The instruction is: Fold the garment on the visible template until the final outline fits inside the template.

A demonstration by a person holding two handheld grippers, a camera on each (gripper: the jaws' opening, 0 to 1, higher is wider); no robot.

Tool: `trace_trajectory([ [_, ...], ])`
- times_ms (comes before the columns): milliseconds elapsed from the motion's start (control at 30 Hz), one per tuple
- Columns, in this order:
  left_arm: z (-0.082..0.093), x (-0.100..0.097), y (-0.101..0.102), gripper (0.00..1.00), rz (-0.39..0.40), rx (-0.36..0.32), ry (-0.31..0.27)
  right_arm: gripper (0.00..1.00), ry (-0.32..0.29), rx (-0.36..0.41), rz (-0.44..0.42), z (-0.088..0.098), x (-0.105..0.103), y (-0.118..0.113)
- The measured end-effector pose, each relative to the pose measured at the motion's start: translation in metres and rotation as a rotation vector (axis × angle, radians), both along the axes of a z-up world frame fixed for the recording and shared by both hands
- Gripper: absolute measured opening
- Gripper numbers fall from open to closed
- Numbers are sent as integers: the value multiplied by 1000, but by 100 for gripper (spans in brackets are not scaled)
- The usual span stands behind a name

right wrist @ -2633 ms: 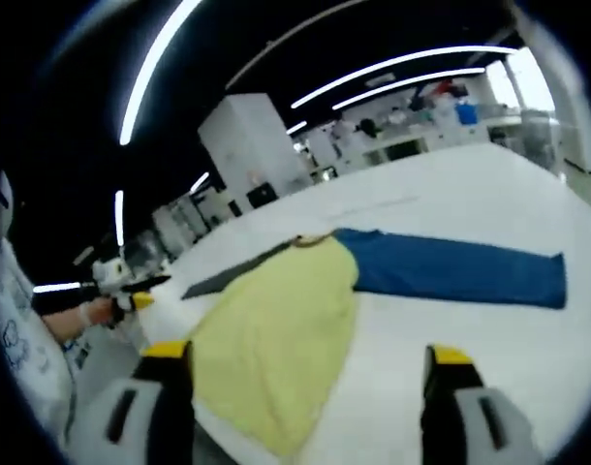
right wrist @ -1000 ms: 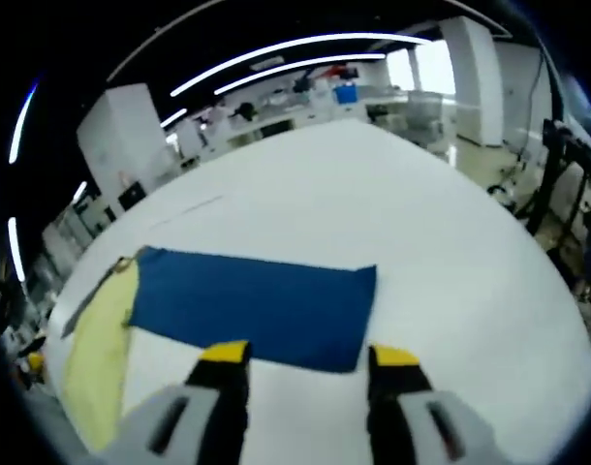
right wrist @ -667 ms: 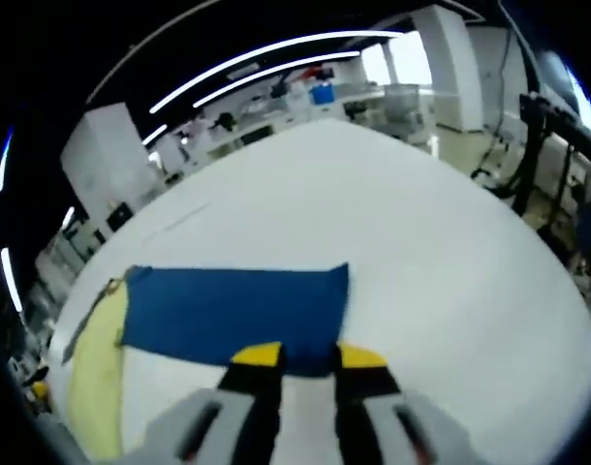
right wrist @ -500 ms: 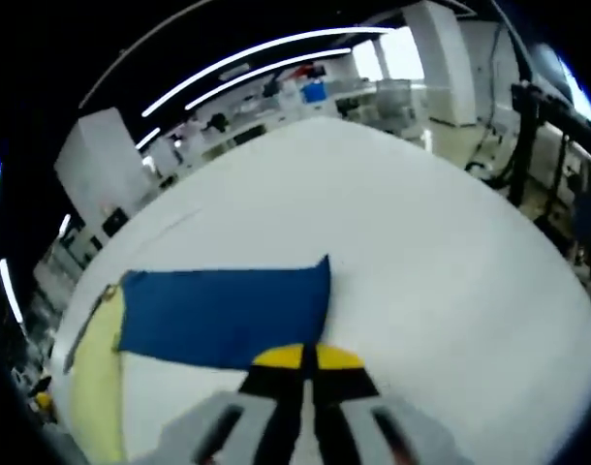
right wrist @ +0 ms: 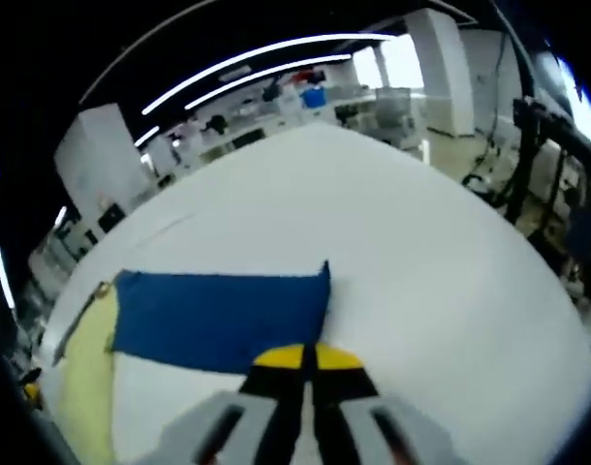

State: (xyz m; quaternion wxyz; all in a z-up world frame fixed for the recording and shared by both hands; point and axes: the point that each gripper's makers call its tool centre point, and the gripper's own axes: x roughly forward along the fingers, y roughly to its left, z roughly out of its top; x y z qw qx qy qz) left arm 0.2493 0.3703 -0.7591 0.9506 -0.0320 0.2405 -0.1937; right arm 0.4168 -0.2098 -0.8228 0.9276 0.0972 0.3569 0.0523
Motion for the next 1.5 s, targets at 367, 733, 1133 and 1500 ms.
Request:
trace_trajectory([
  [367,12,-4,3,69,-19,-8,-7,0,-99,66,124,52,20,74],
  [733,13,-24,15,95,-98,0,61,0,-113,133,289,85,32,193],
  [1133,6,-33,35,99,-136,-24,109,0,-139,190,367,103,49,283],
  [1500,-4,-31,42,99,-196,-28,110,0,-144,257,386,101,52,367],
])
